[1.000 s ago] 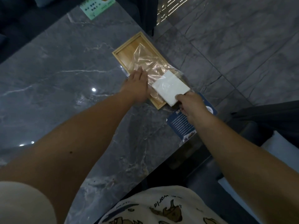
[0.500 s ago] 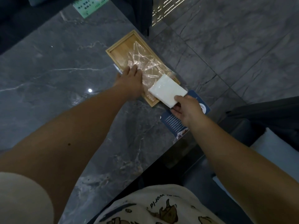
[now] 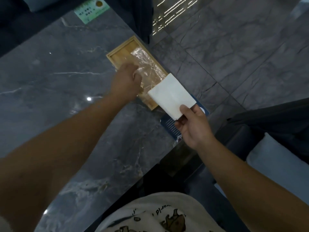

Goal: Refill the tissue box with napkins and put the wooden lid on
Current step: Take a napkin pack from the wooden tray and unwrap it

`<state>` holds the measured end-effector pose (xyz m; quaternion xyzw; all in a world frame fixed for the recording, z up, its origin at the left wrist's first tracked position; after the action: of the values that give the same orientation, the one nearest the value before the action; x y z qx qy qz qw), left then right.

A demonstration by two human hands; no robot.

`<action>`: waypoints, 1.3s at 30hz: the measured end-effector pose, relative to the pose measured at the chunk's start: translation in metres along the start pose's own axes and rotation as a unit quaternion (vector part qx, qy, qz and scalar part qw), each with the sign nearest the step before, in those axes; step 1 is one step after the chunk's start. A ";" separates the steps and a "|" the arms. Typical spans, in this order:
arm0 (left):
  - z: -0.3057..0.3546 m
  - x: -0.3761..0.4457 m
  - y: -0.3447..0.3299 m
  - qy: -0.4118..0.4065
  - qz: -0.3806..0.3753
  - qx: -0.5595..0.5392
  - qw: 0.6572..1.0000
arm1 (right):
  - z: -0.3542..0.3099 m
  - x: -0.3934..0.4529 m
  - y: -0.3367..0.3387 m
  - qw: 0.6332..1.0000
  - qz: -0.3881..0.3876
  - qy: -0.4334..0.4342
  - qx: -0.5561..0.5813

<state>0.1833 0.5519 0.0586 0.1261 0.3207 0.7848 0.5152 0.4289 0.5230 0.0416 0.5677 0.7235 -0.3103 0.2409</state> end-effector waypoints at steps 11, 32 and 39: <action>-0.009 -0.168 0.035 0.226 0.076 -0.654 0.718 | -0.006 -0.062 -0.106 0.981 -0.073 0.099 -0.148; -0.224 -0.453 0.258 0.137 0.221 -0.492 0.831 | 0.221 -0.206 -0.375 0.732 -0.530 0.012 -0.428; -0.293 -0.526 0.296 0.160 0.239 -0.465 0.837 | 0.305 -0.243 -0.415 0.697 -0.531 0.041 -0.481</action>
<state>0.0432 -0.1035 0.0925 -0.1832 -0.0442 0.9494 0.2511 0.0829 0.0715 0.0735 -0.0918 0.9644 0.0273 0.2466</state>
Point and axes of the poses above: each hand's wrist, its own x-axis towards the middle knuckle, its own y-axis out of the back of the hand, z = x × y, the point moved 6 cm from there along x, towards the middle knuckle, and after that the axes turned 14 degrees about -x, right-handed, at the moved point
